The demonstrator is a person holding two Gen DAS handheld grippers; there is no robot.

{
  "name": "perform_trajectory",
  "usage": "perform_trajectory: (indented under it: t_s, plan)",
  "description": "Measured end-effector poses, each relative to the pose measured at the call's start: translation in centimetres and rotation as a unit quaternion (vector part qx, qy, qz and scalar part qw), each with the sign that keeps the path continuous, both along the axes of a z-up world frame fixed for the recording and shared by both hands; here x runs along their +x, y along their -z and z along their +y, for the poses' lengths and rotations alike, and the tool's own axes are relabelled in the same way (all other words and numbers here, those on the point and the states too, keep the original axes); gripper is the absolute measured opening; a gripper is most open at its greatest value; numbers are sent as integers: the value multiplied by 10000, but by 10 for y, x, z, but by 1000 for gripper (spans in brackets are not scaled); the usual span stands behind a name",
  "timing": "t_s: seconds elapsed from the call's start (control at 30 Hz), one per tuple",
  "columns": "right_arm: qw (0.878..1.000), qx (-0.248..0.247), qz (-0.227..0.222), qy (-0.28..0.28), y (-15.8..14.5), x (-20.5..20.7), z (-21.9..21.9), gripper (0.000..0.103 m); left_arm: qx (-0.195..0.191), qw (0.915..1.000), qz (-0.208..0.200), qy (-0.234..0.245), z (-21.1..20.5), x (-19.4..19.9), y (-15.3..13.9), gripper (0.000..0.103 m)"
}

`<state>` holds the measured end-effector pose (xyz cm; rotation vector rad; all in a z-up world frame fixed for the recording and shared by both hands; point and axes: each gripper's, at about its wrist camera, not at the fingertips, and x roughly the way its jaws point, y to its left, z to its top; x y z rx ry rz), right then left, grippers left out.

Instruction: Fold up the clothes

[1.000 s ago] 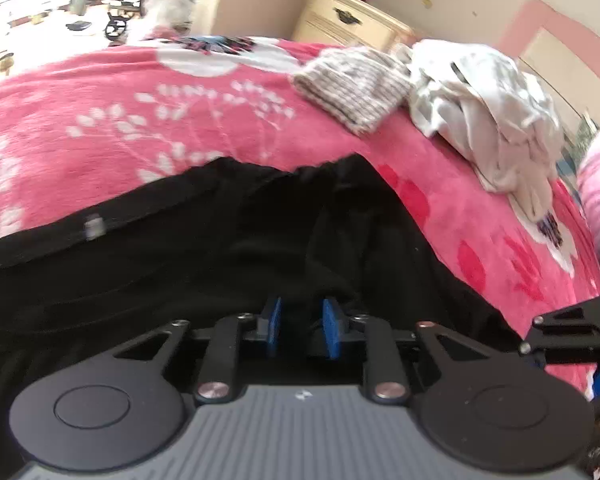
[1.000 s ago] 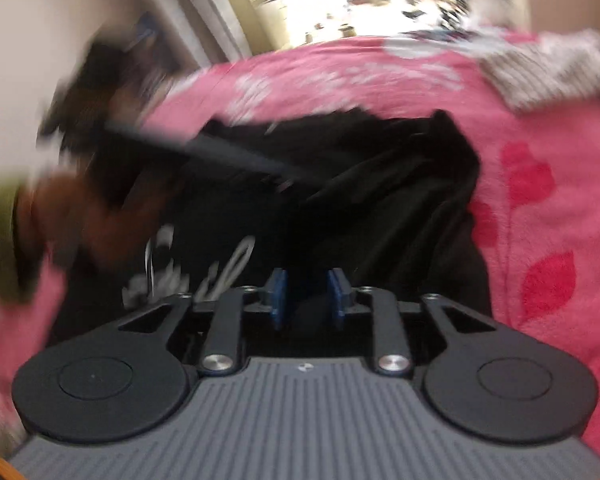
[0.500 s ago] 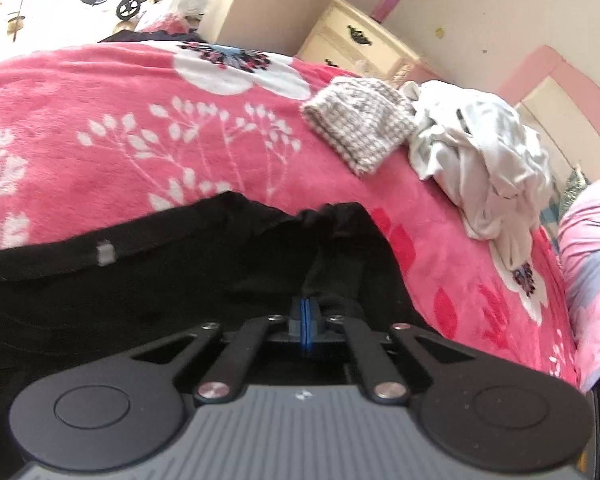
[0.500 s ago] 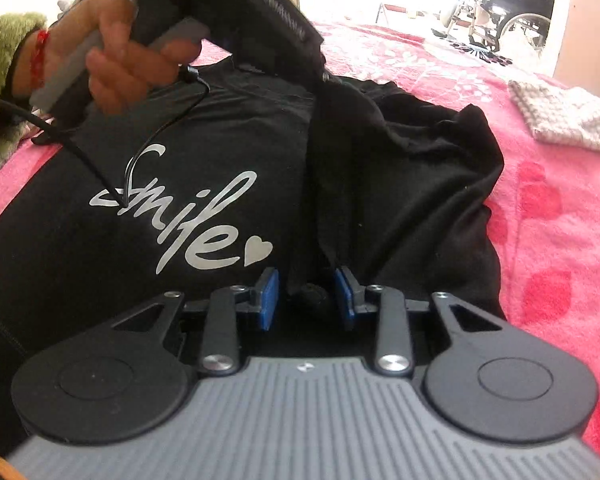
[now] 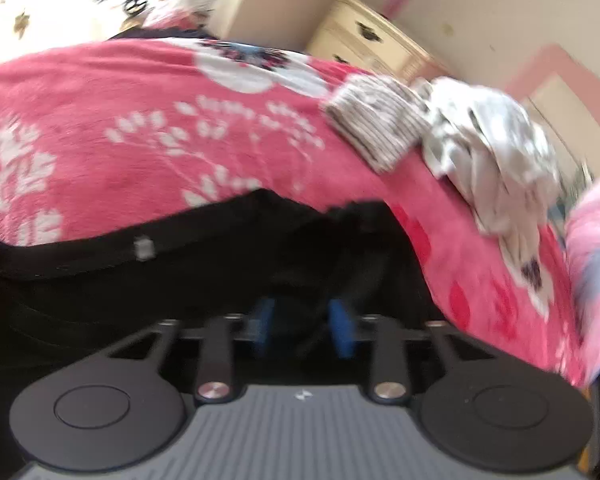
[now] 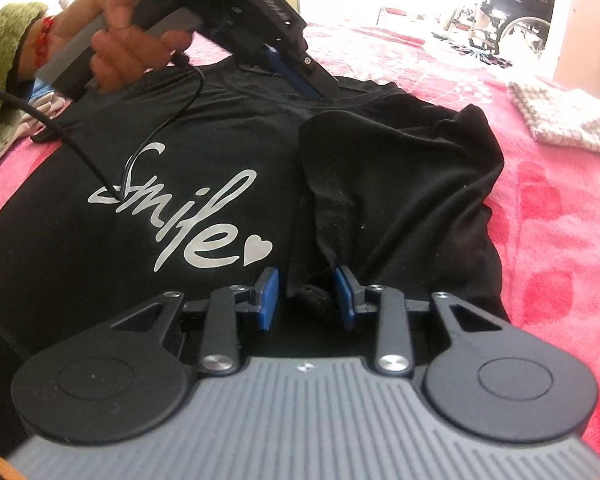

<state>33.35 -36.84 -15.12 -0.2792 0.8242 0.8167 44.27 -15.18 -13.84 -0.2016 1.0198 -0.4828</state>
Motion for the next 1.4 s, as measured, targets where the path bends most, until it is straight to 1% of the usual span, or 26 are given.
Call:
perform_trajectory:
  t_s: [0.07,0.1,0.2,0.27,0.3,0.33,0.43,0.47,0.5,0.53,0.57,0.6,0.63,0.73,0.77,0.83,0.87,0.93,1.0,1.07,1.1,1.17,1.27,1.3,1.37,1.4]
  plan:
    - [10000,4,-9,17,0,-1,0,30,284,9991,-127,281,-17,-9,3,49]
    - [10000,1,-16,21,0,-1,0,30,427,9981,-175,408,-26,-13,5,46]
    - [10000,0,-30,52,0,-1,1,30,691,9970,-74,346,-39,-14,12,5]
    - [9999,-3,-65,98,-2,-3,1,27,668,9975,-36,218,-35,-12,12,5]
    - [9999,-31,-129,108,-4,-4,1,18,645,9978,-20,150,-32,-11,11,5]
    - [9997,-65,-202,113,-6,-5,1,14,622,9980,-4,83,-29,-11,11,5]
    - [9998,74,-181,53,-13,-7,1,12,553,9984,45,-120,-20,-8,10,8]
    - [9998,98,-175,28,-14,-8,1,12,530,9984,61,-188,-17,-7,9,13]
    - [9999,65,-130,-13,-11,-8,3,14,507,9984,77,-256,-14,-6,9,27]
    - [10000,40,-29,-57,-7,-7,4,15,484,9983,93,-323,-11,-5,9,33]
    - [10000,52,-7,-50,-5,-7,4,15,460,9981,110,-391,-8,-5,8,34]
    - [9999,102,9,-24,-5,-7,2,16,437,9979,126,-458,-5,-4,8,38]
    - [9998,179,83,8,-6,-6,-1,17,484,9974,10,-539,-2,-6,4,44]
    - [9969,694,343,103,-17,-3,-20,17,755,9927,-713,-607,-4,-22,-18,44]
    - [9963,791,280,190,-21,-2,-27,17,844,9899,-984,-580,-6,-28,-26,44]
    - [9949,927,75,393,-29,-2,-41,17,917,9853,-1428,-198,-22,-44,-38,44]
    - [9949,858,-63,523,-30,1,-45,17,919,9841,-1522,48,-33,-51,-39,45]
    - [9946,657,-285,753,-29,10,-50,18,906,9807,-1639,560,-57,-65,-38,46]
    - [9954,521,-288,754,-21,18,-50,17,1095,9754,-1614,1024,-83,-77,-24,46]
    - [9971,-51,-311,699,-3,21,-48,15,1528,9668,-1552,1336,-107,-89,-2,45]
    - [9971,-217,-315,662,5,20,-49,15,1727,9629,-1506,1424,-114,-93,8,44]
    - [9970,-140,-354,678,5,16,-58,15,1892,9593,-1556,1407,-118,-102,20,44]
    - [9957,-445,-302,751,-5,14,-61,15,1864,9596,-1657,1301,-114,-107,17,44]
    - [9953,-430,-301,811,-10,14,-61,16,1854,9588,-1730,1277,-113,-108,14,44]
    - [9958,-154,-450,787,-24,16,-57,16,1831,9568,-1868,1272,-114,-110,10,49]
    - [9957,-114,-508,765,-24,19,-54,16,1843,9561,-1858,1320,-116,-111,11,49]
